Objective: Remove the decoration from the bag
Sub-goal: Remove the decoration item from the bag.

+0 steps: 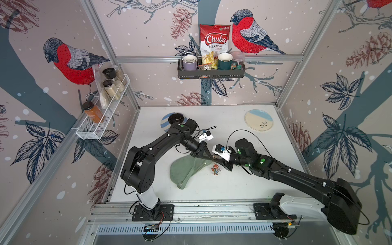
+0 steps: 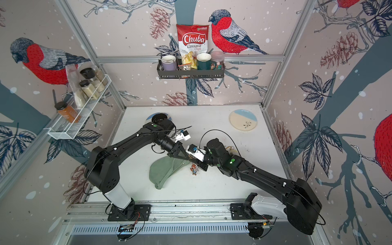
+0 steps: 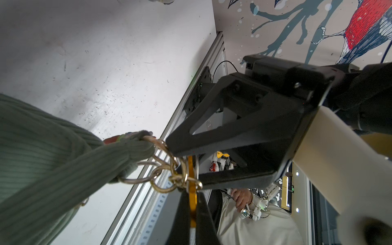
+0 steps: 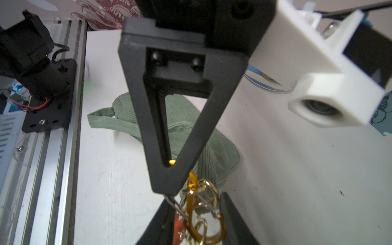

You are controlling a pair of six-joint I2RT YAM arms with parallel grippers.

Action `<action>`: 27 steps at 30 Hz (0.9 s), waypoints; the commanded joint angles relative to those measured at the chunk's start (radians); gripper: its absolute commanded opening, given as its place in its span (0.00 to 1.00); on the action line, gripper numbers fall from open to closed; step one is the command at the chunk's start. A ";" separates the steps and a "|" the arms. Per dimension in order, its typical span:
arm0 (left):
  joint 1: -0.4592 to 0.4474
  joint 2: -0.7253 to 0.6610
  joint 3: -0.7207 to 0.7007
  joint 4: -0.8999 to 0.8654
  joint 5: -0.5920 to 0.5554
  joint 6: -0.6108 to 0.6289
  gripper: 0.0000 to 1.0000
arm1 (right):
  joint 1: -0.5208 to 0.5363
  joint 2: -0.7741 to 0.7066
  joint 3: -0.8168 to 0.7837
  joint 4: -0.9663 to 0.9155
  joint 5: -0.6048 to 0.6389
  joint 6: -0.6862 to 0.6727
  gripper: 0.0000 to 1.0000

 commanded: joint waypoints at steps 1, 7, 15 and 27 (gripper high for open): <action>-0.008 0.000 0.006 -0.033 0.029 0.013 0.00 | 0.002 0.004 0.014 0.055 0.002 0.007 0.24; -0.008 0.005 0.010 -0.032 0.021 0.009 0.00 | 0.004 -0.003 0.011 0.074 0.004 0.029 0.33; -0.008 0.016 0.017 -0.034 0.023 0.013 0.00 | 0.000 0.000 0.010 0.096 0.003 0.028 0.33; -0.011 0.008 0.008 0.001 -0.008 -0.031 0.00 | -0.004 0.000 0.014 0.116 0.026 0.127 0.35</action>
